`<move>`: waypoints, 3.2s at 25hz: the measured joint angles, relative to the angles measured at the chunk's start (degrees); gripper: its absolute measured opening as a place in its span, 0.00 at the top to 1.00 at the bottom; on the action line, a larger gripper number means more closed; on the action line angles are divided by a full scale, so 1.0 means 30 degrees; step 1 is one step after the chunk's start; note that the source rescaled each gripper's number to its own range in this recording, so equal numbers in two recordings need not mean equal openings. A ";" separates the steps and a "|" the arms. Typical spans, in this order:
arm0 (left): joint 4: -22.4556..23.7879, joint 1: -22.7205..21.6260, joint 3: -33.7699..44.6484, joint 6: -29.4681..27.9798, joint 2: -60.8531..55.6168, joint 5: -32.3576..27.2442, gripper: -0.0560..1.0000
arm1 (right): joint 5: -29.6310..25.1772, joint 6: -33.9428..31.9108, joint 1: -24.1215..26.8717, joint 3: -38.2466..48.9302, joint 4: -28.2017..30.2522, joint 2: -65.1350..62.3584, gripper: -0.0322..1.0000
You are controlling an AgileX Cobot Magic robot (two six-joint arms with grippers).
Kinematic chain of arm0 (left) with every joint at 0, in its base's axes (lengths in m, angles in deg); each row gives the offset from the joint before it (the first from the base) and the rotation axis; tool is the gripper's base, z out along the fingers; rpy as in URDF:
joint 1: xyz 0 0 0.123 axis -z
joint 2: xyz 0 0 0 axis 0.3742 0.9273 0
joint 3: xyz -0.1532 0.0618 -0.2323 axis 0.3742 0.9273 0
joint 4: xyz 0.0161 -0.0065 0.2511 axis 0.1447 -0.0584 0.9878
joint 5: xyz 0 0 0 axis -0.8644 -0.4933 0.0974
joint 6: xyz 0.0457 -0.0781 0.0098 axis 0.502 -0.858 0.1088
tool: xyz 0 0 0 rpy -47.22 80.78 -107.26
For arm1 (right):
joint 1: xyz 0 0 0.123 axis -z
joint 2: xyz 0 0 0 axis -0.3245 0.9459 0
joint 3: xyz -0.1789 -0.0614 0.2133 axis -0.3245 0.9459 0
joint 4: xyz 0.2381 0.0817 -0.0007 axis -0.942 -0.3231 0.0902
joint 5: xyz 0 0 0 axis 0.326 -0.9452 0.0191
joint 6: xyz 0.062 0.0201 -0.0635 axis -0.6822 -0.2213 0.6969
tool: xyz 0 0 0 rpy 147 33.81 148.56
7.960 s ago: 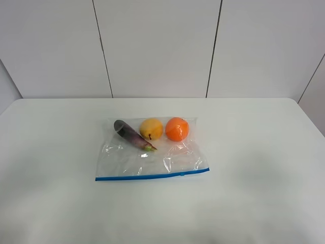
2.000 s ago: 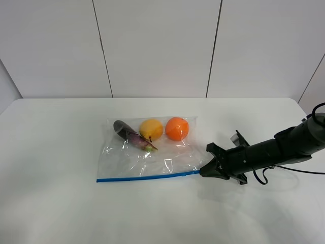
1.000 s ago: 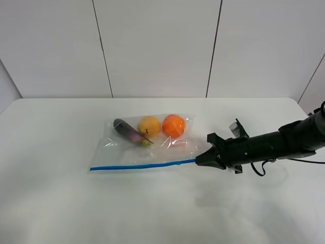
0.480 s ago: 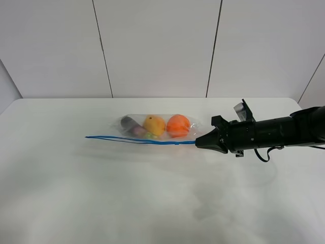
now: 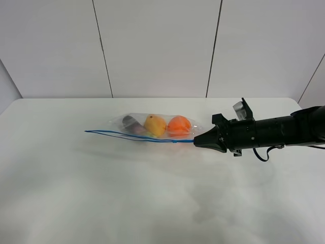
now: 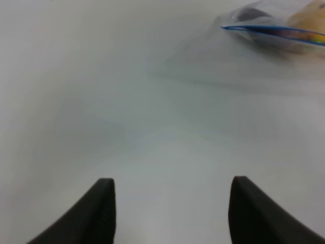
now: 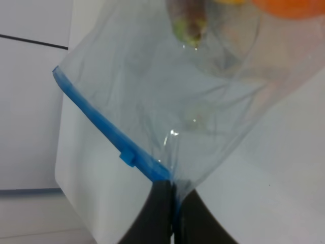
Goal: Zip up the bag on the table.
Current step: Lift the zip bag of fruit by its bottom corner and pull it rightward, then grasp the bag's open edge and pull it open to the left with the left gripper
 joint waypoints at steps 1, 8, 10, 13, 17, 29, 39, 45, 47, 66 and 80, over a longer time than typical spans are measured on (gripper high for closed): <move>0.0000 0.0000 0.0000 0.0000 0.0000 0.0000 0.29 | 0.0000 0.0000 0.0000 0.0000 -0.0008 0.0000 0.97; 0.0000 0.0000 0.0000 0.0000 0.0000 0.0000 0.29 | -0.0038 0.0000 0.0000 0.0000 -0.0008 0.0000 0.97; 0.0000 0.0000 0.0000 0.0000 0.0000 0.0000 0.29 | -0.0096 0.0000 0.0000 0.0000 -0.0008 0.0000 0.97; -0.0079 0.0000 0.0000 0.0000 0.0000 0.0038 0.29 | -0.0099 0.0000 0.0000 0.0000 -0.0008 0.0000 0.97; -0.0645 0.0000 -0.0582 0.0080 0.0062 0.0393 0.29 | -0.0099 0.0000 0.0000 0.0000 -0.0008 0.0000 0.97; -0.1348 0.0000 -0.4299 0.0334 0.6728 0.4320 0.29 | -0.0118 0.0348 0.0000 0.0000 0.0044 0.0000 0.97; -0.1489 0.0000 -0.5322 0.1383 1.3442 0.8302 0.29 | -0.0593 0.0415 0.0000 0.0000 0.0137 0.0000 0.97; -0.1744 0.0000 -0.5322 0.2017 1.7010 1.0469 0.29 | -0.0607 0.0415 0.0000 0.0000 0.0478 0.0000 0.97; -0.1871 0.0000 -0.5322 0.2092 1.7870 1.0978 0.29 | -0.0607 0.0415 0.0000 0.0000 0.0483 0.0000 0.97; -0.2519 0.6497 -0.5343 0.4101 1.8951 1.0590 0.29 | -0.0607 0.0491 0.0000 0.0000 0.0497 0.0000 0.97; -0.1359 1.3556 -0.5343 0.6322 1.8951 1.1218 0.29 | -0.0607 0.0491 0.0000 0.0000 0.0663 0.0000 0.97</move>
